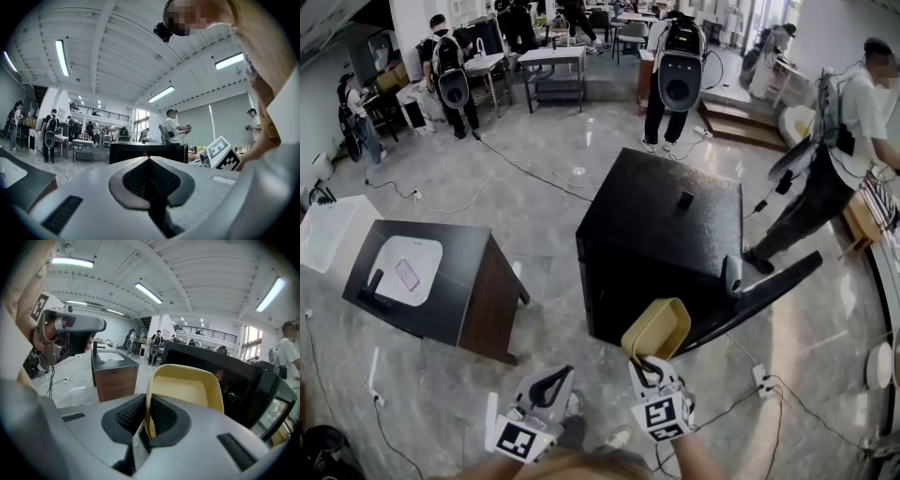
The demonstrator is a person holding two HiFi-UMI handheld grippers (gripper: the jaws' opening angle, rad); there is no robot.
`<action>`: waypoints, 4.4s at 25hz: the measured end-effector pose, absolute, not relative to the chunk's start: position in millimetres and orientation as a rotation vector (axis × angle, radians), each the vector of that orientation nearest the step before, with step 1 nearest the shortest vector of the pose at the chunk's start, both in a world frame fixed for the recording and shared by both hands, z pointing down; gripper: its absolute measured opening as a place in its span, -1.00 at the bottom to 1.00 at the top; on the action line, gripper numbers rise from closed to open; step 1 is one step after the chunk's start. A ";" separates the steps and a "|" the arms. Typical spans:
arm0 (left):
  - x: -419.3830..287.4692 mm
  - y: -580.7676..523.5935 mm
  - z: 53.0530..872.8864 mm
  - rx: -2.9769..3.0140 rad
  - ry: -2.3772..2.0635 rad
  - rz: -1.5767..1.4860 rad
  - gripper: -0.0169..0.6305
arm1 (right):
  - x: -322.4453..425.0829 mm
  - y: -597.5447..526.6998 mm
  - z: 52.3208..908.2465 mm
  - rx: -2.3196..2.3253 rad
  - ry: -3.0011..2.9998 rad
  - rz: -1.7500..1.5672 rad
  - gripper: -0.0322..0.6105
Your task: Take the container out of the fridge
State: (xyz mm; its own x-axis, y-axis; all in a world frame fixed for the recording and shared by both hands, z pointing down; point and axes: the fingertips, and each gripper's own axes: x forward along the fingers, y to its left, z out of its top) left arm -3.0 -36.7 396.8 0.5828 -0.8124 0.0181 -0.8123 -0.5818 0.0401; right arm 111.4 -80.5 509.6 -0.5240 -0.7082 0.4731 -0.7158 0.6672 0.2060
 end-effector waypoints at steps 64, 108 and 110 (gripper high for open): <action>4.2 4.7 387.4 2.694 -1.578 -0.049 -0.94 | 166.0 12.0 458.9 1.237 -2.512 0.136 -0.84; 8.6 17.9 372.3 2.683 -1.577 -0.110 -0.94 | 171.5 42.1 393.7 1.275 -2.709 0.140 -0.84; 8.4 17.4 370.5 2.683 -1.579 -0.119 -0.94 | 172.6 41.5 388.8 1.279 -2.725 0.126 -0.84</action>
State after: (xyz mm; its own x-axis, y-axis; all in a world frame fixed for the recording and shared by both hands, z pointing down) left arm 8.4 17.4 370.5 0.4836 -0.8737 -0.0523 -0.8717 -0.4862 0.0612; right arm 172.6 41.5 388.8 -0.6327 -0.7594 0.1516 -0.7702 0.6375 -0.0211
